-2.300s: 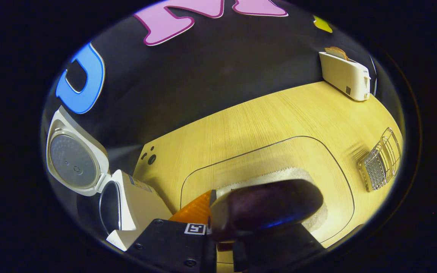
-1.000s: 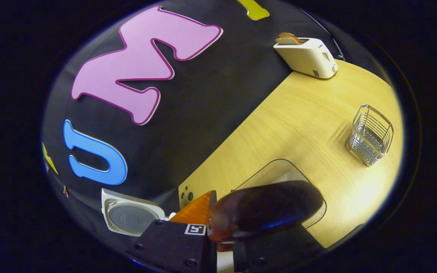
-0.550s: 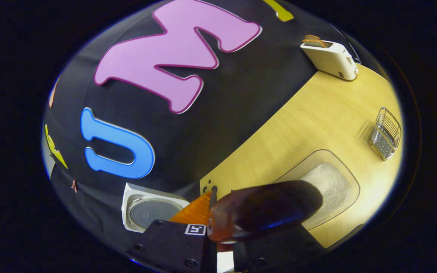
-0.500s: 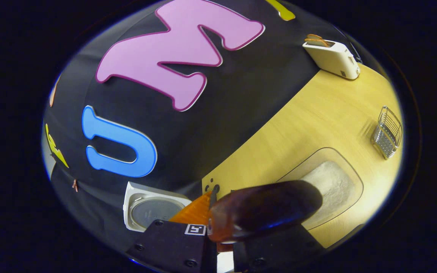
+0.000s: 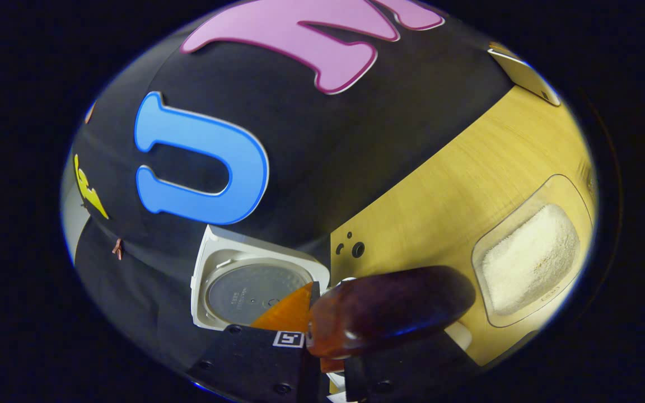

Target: Close the left gripper, press the button to open the rice cooker; take a wooden spoon from the chopstick holder with the right hand, scoop a spoonful of rice and pour it into the rice cooker, then put the wooden spoon back into the chopstick holder.

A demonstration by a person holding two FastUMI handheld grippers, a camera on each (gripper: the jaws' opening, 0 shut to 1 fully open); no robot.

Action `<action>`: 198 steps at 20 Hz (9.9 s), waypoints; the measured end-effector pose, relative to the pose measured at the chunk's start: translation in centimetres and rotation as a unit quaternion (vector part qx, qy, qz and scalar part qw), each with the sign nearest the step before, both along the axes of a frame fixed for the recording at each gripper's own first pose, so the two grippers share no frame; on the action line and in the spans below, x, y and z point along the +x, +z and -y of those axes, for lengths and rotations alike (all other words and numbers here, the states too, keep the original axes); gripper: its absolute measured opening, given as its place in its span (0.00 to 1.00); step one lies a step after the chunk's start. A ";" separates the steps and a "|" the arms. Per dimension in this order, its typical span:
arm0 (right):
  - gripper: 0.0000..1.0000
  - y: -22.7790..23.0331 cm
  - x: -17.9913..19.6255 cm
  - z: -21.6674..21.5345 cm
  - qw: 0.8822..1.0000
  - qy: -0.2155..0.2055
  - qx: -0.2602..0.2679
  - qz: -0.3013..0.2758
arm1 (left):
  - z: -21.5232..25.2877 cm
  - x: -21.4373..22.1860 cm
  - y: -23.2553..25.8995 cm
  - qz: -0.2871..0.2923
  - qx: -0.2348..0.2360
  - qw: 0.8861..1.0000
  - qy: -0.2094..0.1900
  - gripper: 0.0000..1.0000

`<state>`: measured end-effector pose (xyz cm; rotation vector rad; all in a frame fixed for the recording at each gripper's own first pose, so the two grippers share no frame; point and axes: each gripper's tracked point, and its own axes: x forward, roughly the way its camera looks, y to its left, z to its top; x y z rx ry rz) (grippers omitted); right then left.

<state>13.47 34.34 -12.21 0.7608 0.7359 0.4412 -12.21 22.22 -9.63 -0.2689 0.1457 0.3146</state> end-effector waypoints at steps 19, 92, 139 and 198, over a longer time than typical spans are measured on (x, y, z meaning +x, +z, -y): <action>0.09 -2.1 -2.4 -10.0 0.879 0.227 -0.285 0.306 | -3.4 -1.4 -2.0 -0.004 -0.004 0.999 0.039 0.96; 0.10 -7.3 5.9 50.3 0.931 -0.153 -0.316 0.104 | 16.9 11.1 6.9 0.002 0.092 0.994 -0.064 0.95; 0.99 -0.1 -14.5 53.0 0.857 -0.288 -0.422 0.059 | -9.2 29.3 20.9 -0.024 0.069 0.997 0.032 0.94; 0.99 3.5 -16.7 37.4 0.901 -0.118 -0.359 0.213 | 12.9 8.4 11.0 0.055 0.181 0.981 -0.036 0.96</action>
